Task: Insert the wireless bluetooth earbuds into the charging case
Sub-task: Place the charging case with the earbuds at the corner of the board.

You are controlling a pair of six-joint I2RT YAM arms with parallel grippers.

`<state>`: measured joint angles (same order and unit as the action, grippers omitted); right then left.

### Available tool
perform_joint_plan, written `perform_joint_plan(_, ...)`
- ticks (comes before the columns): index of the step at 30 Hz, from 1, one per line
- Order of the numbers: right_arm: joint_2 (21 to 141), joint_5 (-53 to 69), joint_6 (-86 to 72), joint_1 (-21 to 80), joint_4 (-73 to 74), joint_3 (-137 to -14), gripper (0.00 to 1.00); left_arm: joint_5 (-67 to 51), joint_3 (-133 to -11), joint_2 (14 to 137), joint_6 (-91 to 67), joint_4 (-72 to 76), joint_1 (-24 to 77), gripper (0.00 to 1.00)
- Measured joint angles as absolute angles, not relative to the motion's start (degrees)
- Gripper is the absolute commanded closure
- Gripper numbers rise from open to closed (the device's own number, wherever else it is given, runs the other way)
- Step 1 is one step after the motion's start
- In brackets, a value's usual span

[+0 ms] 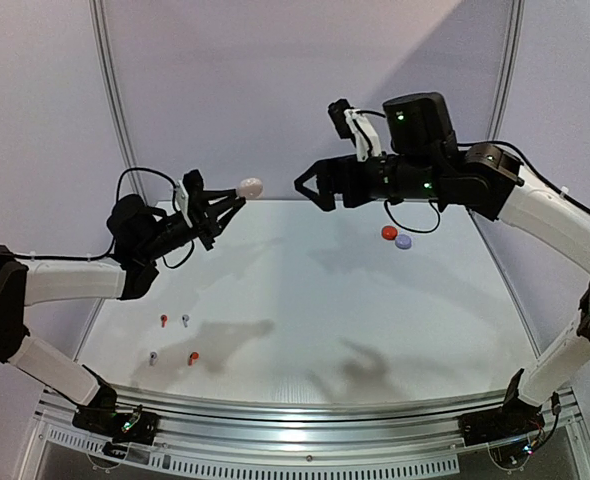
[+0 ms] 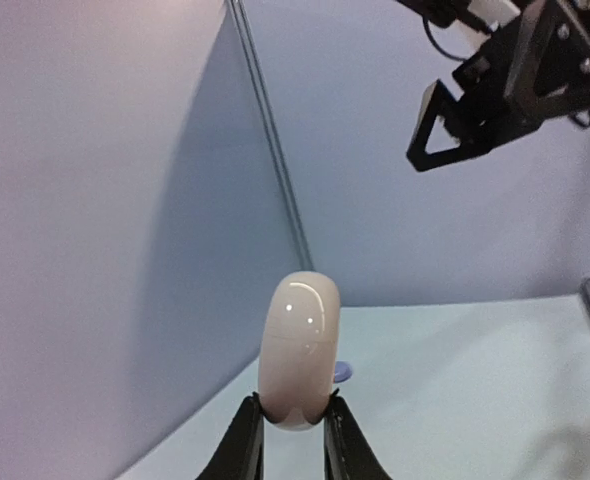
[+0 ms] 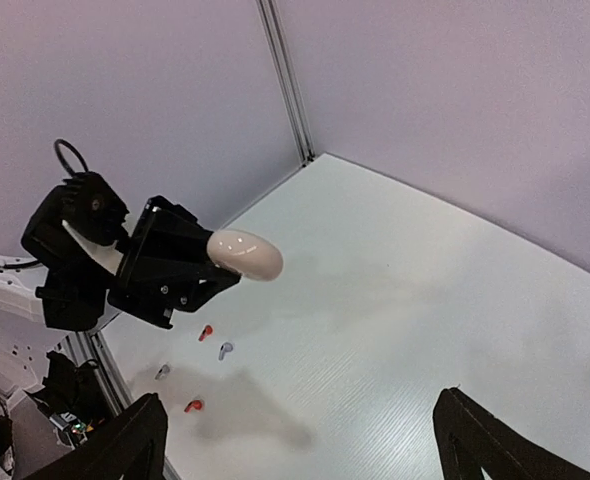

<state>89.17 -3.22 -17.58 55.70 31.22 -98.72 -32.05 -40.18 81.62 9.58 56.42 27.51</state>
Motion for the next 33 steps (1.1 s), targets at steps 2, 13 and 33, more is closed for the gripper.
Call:
perform_joint_plan(2,88.3,-2.2,-16.2,55.0,28.7,-98.0,0.06,-35.7,-42.1,82.8,-2.7,57.2,27.1,1.0)
perform_joint_plan(13,88.4,-7.2,-15.7,52.9,22.4,-90.7,0.05,-38.4,-56.2,91.7,-36.4,36.3,19.8,1.0)
perform_joint_plan(33,93.7,-16.0,-30.0,44.8,30.7,-87.4,0.06,-46.4,-73.3,121.7,-53.8,7.7,10.0,1.0)
